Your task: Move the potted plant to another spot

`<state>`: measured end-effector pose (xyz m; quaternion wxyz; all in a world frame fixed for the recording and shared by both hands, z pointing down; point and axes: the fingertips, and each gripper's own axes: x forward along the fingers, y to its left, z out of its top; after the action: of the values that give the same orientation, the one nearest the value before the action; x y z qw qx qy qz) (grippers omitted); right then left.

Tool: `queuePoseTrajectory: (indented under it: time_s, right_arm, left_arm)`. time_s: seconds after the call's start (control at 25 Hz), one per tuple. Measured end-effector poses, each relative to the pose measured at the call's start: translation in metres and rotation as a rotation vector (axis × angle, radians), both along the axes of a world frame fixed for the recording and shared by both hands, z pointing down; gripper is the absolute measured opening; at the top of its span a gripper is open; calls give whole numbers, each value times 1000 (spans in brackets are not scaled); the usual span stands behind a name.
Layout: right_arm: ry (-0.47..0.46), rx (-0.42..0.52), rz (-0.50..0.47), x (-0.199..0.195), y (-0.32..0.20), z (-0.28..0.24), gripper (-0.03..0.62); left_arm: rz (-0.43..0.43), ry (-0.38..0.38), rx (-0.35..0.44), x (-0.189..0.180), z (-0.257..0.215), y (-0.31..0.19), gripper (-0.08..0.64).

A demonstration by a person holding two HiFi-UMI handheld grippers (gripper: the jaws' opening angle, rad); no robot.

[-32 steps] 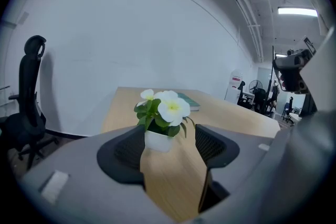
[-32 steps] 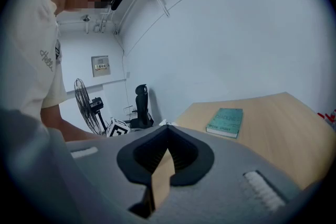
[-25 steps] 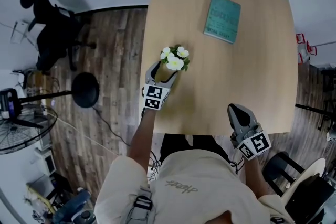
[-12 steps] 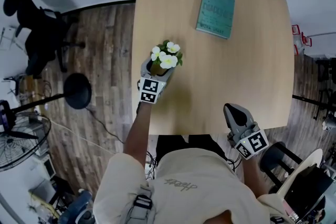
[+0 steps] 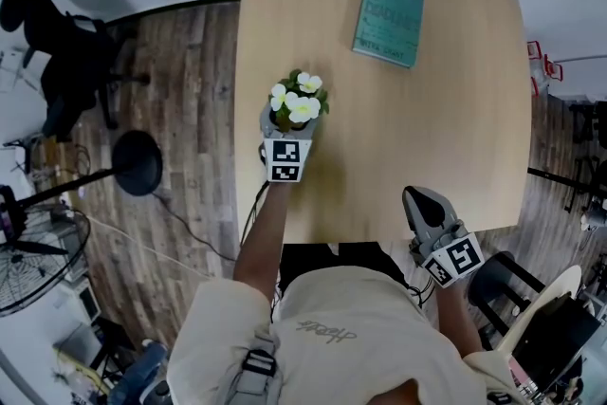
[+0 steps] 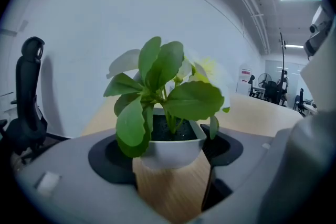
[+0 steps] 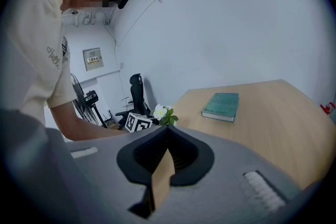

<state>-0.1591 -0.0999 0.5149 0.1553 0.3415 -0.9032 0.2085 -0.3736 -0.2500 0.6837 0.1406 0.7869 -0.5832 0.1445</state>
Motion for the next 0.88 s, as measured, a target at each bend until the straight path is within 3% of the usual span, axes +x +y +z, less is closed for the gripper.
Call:
queuePoseTrajectory:
  time_s: [0.24,0.6,0.88]
  right_arm:
    - [7,-8,21,9,2,3,2]
    - [-14,2,6,3,6,2,2]
    - [-30,19,5,2,13,-2,2]
  left_arm:
    - [-13,-25,-8,0,4,-6,345]
    - [13,-37,7,-3,-6,0,357]
    - [3,-4,20,-7,-25,14,359]
